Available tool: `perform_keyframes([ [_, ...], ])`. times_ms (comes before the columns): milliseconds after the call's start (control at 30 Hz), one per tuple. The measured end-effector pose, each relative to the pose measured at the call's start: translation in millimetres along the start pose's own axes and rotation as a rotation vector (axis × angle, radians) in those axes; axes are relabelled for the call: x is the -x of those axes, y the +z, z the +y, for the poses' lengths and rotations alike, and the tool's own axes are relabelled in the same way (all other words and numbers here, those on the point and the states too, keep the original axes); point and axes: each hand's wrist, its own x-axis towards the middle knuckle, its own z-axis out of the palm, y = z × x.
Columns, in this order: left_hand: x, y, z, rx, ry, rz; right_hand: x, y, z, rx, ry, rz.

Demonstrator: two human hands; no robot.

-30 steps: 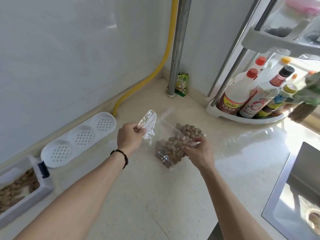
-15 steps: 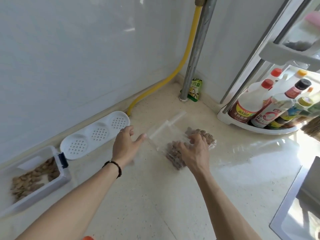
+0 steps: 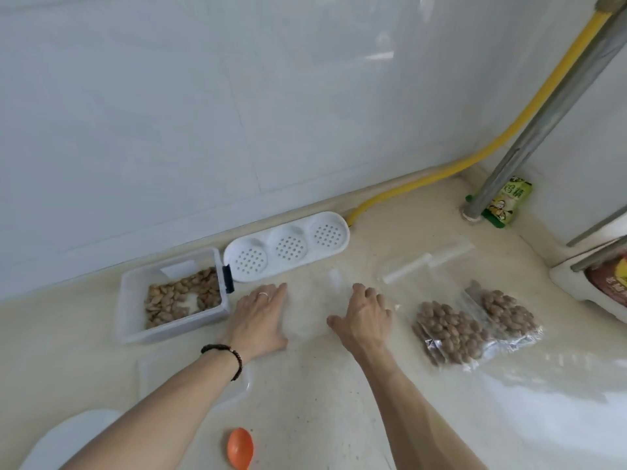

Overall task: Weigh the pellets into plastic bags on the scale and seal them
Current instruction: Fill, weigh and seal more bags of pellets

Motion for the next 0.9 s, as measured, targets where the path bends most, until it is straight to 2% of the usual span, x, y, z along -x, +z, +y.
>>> perform_keyframes([
  [100,-0.2,1.5,-0.1,0.004,0.028,0.051,-3.4,2.8,4.5,-0.049,-0.019,0.103],
  [200,-1.9,-1.4,2.8,0.03,0.052,0.076,-5.8,-4.3,9.2,-0.21,-0.003,0.192],
  [333,1.8,-15.4,10.7,0.155,0.055,0.152,-0.9,-28.7,12.8,-0.604,-0.027,0.153],
  [467,6.5,-41.7,16.8,0.338,0.061,0.226,15.8,-54.3,11.7,-0.75,-0.124,0.127],
  [567,16.5,-57.1,9.9,0.462,0.084,0.294,33.5,-71.6,6.2,-0.862,-0.115,0.121],
  [667,41.4,-73.5,-3.5,0.682,0.094,0.218,58.1,-83.1,-5.1,-0.916,-0.078,0.135],
  [833,90.5,-91.8,-52.1,0.682,0.201,0.133,112.2,-83.0,-41.0,-1.018,-0.042,0.129],
  [900,111.6,-95.0,-78.6,0.628,0.242,0.092,137.4,-74.9,-59.7,-0.997,-0.091,0.087],
])
